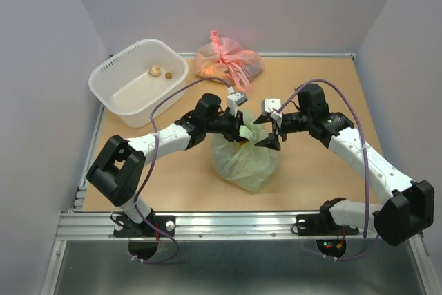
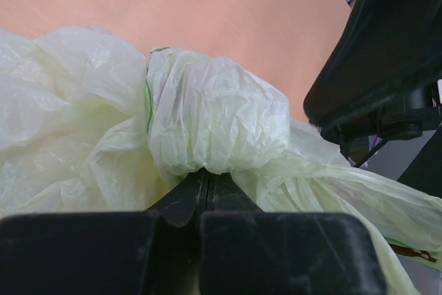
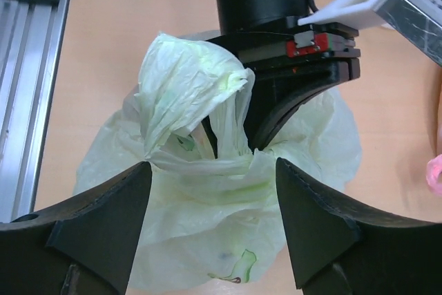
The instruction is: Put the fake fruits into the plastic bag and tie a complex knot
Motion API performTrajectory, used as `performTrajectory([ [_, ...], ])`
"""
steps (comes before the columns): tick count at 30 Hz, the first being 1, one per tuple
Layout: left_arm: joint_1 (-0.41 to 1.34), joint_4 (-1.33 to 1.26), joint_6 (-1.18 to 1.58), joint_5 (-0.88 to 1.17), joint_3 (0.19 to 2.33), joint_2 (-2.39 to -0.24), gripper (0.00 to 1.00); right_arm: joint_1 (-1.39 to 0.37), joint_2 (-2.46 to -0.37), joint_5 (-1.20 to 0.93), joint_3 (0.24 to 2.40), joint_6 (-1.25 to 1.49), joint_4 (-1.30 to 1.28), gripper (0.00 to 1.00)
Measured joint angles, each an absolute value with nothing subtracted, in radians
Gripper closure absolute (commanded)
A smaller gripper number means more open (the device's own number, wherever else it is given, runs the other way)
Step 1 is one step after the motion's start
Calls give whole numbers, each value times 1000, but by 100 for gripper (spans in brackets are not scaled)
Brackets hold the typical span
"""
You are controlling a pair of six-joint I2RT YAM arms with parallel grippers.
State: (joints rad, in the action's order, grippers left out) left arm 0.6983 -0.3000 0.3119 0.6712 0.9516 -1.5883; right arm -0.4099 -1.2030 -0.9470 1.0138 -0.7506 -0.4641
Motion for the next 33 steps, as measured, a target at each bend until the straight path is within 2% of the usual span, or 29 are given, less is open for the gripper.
performTrajectory([
  [2, 698, -292, 310, 675, 955, -1589, 100, -424, -1212, -948, 1023, -815, -491, 30],
  [7, 698, -281, 301, 686, 977, -1589, 100, -456, -1263, -935, 1063, -902, -513, 67],
  [12, 693, -274, 295, 696, 982, -1589, 100, -466, -1358, -905, 1124, -897, -509, 91],
  [13, 689, -272, 296, 698, 982, -1589, 100, -466, -1367, -899, 1131, -888, -507, 100],
  [18, 638, -290, 342, 703, 977, -1587, 100, -466, -1378, -845, 1137, -772, -449, 100],
  [23, 594, -318, 392, 690, 933, -1532, 100, -466, -1361, -738, 1104, -537, -275, 100],
  [33, 625, -313, 390, 619, 896, -1431, 100, -499, -1346, -513, 1045, -59, 13, 100],
])
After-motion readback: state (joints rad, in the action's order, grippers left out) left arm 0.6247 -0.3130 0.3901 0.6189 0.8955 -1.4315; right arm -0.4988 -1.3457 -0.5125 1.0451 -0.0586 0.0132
